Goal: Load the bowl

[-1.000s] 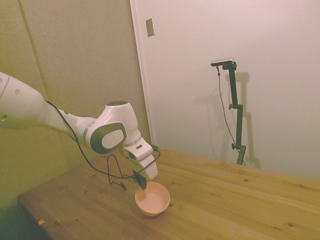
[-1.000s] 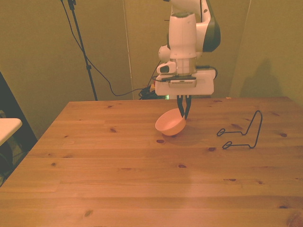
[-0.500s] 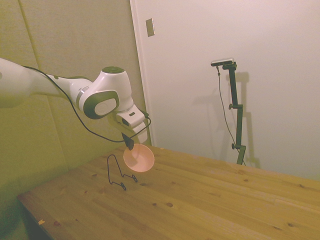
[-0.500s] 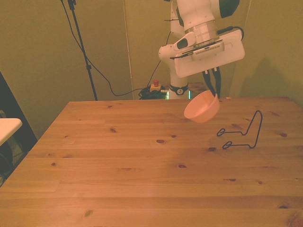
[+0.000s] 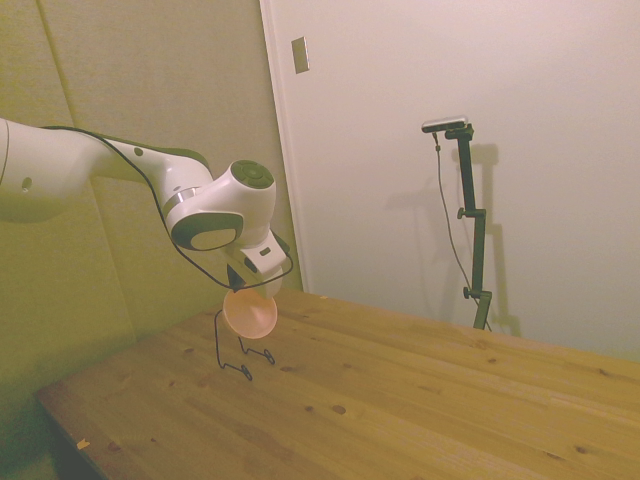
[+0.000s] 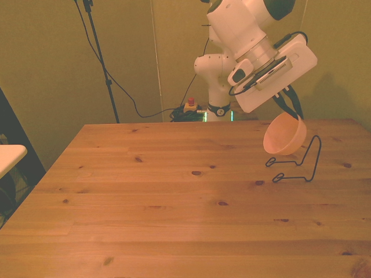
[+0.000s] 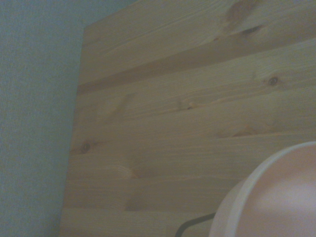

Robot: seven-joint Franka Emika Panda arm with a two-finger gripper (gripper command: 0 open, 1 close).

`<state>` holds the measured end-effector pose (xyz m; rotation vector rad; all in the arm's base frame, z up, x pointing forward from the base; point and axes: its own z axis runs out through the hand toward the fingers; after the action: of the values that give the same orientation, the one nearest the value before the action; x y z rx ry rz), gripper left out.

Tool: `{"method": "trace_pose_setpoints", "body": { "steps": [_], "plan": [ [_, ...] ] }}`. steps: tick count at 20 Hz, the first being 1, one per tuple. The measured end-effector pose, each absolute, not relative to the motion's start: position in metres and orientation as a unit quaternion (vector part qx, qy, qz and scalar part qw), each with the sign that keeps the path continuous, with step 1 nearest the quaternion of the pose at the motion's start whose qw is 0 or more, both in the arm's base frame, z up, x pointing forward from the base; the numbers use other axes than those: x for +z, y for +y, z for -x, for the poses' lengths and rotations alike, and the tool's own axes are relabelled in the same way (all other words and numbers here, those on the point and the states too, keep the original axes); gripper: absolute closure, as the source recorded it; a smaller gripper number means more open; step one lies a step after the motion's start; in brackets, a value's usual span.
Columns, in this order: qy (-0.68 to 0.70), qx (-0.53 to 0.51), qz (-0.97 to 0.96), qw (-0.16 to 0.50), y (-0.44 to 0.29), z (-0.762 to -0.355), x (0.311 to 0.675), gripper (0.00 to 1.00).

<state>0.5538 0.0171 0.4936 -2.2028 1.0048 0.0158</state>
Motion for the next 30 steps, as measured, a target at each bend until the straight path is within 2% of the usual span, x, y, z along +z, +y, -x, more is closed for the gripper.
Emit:
{"method": "trace_pose_setpoints", "body": {
  "steps": [15,30],
  "plan": [
    [0.338,0.038,0.823,0.455,0.004,-0.563,0.441,1.00],
    [0.330,0.055,0.819,0.466,0.016,-0.557,0.415,1.00]
  ]
}}
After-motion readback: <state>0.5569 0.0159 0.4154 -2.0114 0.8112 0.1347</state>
